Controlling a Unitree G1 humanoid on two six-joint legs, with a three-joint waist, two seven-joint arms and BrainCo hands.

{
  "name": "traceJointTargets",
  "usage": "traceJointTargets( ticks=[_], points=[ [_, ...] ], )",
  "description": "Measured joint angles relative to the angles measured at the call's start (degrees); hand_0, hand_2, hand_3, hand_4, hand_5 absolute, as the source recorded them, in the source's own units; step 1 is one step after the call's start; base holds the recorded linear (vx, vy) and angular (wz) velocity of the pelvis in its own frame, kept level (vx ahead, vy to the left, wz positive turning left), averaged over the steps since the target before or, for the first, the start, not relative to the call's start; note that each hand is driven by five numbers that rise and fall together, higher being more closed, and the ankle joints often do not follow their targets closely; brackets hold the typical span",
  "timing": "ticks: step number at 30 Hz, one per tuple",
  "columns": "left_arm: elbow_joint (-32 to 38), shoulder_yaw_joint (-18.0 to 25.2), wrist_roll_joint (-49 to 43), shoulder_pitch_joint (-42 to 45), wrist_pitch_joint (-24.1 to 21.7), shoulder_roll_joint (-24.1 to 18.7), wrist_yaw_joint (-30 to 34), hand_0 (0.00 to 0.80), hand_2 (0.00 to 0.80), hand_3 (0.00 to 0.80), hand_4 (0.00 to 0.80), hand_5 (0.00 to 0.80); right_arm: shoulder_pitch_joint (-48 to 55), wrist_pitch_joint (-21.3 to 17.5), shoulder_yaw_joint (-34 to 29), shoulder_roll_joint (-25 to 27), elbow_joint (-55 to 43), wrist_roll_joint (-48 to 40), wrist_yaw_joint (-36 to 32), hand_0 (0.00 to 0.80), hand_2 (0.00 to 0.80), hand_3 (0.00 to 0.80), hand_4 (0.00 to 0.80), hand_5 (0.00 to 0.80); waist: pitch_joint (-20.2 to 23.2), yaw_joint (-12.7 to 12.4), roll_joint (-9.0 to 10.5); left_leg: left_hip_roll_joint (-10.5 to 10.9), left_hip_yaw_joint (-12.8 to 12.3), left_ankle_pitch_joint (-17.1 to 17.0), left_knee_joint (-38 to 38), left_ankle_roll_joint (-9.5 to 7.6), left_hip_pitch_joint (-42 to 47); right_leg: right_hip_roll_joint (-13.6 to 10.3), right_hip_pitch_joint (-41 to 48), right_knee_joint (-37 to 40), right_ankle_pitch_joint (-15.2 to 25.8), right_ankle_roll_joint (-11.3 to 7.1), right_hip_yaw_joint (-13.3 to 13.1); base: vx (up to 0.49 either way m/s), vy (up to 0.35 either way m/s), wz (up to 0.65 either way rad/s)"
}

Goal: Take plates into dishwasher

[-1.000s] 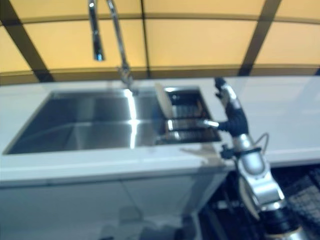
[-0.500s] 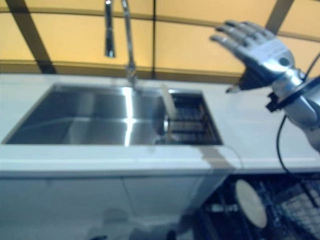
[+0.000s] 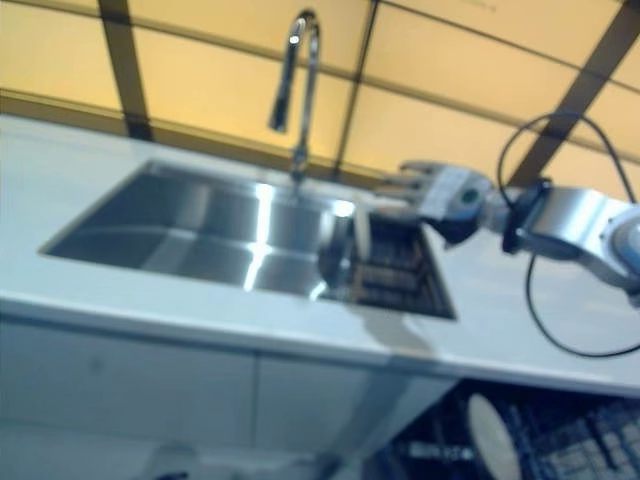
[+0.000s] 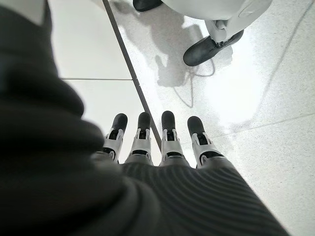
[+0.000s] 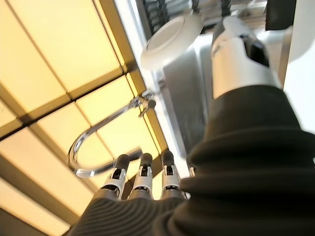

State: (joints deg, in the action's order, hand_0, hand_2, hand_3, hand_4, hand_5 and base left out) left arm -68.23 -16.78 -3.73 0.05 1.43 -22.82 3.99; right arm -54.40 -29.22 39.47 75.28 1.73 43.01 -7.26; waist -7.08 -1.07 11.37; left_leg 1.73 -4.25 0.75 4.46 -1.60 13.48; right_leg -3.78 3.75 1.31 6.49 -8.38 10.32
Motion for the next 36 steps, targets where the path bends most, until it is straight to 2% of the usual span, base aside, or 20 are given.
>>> traceJointTargets(
  ticks=[6, 9, 14, 18, 23, 36],
  points=[
    [0.6, 0.0, 0.0, 0.3, 0.7, 0.4, 0.6, 0.000, 0.000, 0.000, 0.000, 0.000, -0.7, -0.9, 2.6, -3.7, 6.4, 1.6, -0.6, 0.000, 0.000, 0.000, 0.000, 0.000, -0.5, -0.4, -0.34, -0.2, 0.0, -0.1, 0.0, 0.27, 0.1, 0.2, 0.2, 0.1, 0.0, 0.00, 0.1, 0.000, 0.000, 0.00],
    [1.9, 0.0, -0.1, 0.3, 0.8, 0.4, 0.9, 0.000, 0.000, 0.000, 0.000, 0.000, -0.7, -0.9, 3.3, -5.4, 8.5, 2.0, -1.1, 0.000, 0.000, 0.000, 0.000, 0.000, -1.6, -1.4, -0.39, -0.4, -0.2, 0.0, 0.0, 0.52, 1.0, 0.4, 0.9, 0.1, 0.0, -0.01, 0.1, 0.045, -0.041, -0.05],
    [2.3, 0.0, -2.3, 0.8, 1.5, 0.4, 1.1, 0.000, 0.000, 0.000, 0.000, 0.000, -0.7, -0.9, 3.4, -7.7, 8.9, 2.5, -1.8, 0.000, 0.000, 0.000, 0.000, 0.000, -1.6, -1.6, -0.33, -0.8, -0.2, 0.2, 0.0, 0.63, 0.9, 0.7, 1.1, 0.5, 0.0, -0.01, 0.4, 0.045, -0.057, 0.01],
    [2.5, 0.0, -2.5, 0.8, 1.8, 0.3, 1.2, 0.000, 0.000, 0.000, 0.000, 0.000, -0.7, -0.5, 3.4, -9.3, 12.9, 3.9, -1.4, 0.000, 0.000, 0.000, 0.000, 0.000, -1.6, -1.7, -0.33, -0.8, -0.1, 0.1, 0.1, 0.84, 0.9, 0.7, 1.1, 0.6, 0.0, -0.01, 0.4, 0.034, -0.083, 0.00],
    [3.3, 0.0, -4.5, 0.8, 1.8, 0.3, 1.3, 0.000, 0.000, 0.000, 0.000, 0.000, -1.0, 0.8, 3.4, -9.5, 14.9, 4.9, -0.4, 0.000, 0.000, 0.000, 0.000, 0.000, -2.0, -1.6, -0.92, -0.8, -0.2, 0.1, 0.2, 0.84, 0.9, 0.7, 1.1, 0.7, 0.0, -0.01, 0.5, 0.031, -0.040, 0.00],
    [4.0, 0.0, -4.7, 1.3, 1.8, 0.3, 2.8, 0.000, 0.000, 0.000, 0.000, 0.000, -1.7, 0.9, 3.4, -11.4, 16.4, 8.2, 0.1, 0.000, 0.000, 0.000, 0.000, 0.000, -2.2, -1.6, -3.13, -0.8, -0.2, 0.1, 0.3, 0.85, 0.9, 0.7, 1.1, 0.8, 0.0, 0.03, 0.5, 0.018, -0.015, 0.00]
  ],
)
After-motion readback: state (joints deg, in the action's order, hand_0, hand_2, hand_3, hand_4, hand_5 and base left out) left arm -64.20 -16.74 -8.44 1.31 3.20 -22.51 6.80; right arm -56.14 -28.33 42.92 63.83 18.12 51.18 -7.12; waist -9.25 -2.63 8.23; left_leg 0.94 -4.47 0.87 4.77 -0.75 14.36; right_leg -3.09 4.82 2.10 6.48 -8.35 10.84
